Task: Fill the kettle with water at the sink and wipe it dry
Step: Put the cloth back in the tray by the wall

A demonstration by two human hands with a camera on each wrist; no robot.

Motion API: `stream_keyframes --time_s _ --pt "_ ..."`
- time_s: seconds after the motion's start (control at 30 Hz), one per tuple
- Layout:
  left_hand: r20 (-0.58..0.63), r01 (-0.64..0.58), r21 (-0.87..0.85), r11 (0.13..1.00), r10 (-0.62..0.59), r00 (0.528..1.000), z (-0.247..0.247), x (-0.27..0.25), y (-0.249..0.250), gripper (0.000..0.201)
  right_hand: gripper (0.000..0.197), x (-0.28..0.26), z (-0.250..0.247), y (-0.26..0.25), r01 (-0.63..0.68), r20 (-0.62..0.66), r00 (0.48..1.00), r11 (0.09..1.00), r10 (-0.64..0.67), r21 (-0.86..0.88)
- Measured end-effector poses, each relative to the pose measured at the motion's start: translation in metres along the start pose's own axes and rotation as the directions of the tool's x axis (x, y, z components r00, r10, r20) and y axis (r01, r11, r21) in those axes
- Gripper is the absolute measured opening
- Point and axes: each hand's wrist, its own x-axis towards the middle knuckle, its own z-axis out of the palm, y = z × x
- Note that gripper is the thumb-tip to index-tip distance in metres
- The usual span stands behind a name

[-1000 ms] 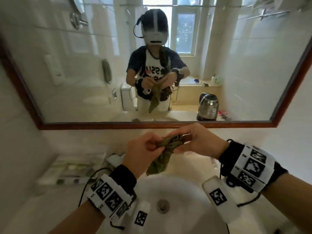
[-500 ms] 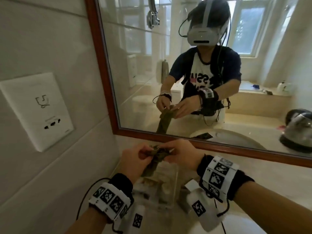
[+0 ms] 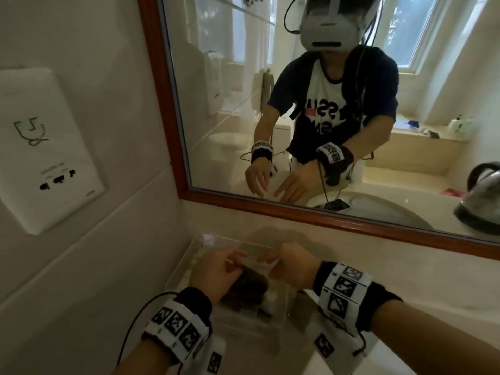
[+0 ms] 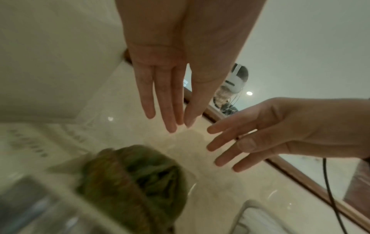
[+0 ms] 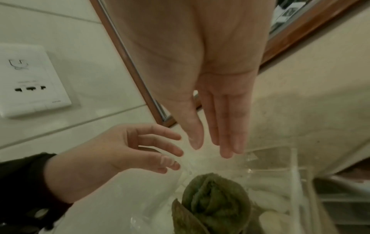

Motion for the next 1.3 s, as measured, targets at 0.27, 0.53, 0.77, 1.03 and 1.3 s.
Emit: stream_keyframes --time_s 0.27,0.53,0.77,1.03,1.3 --pt "0.077 -0.211 -0.029 0.977 0.212 0.974 0.050 -0.027 0.115 0.026 0.036 -0.138 -0.046 0.030 -0.113 -0.271 0.955 0.993 0.121 0.045" --pt "0.354 -0.527 -0.068 0.847 0.514 0.781 0.196 -0.106 0.256 0.026 0.037 -0.356 -0.023 0.104 -0.401 -0.386 0.795 0.883 0.467 0.244" --pt "0.593 -0.643 -0.209 0.737 0.618 0.516 0.337 -0.197 0.321 0.026 0.038 -0.531 0.045 0.169 -0.636 -0.363 0.513 0.628 0.778 0.448" --pt "0.710 -0.710 -0.240 0.662 0.618 0.337 0.439 -0.266 0.332 0.025 0.040 -0.639 0.123 0.208 -0.721 -0.217 0.392 0.445 0.894 0.531" --pt "0.797 -0.695 -0.179 0.697 0.517 0.313 0.483 -0.282 0.309 0.030 0.051 -0.638 0.186 0.239 -0.784 -0.061 0.478 0.457 0.876 0.419"
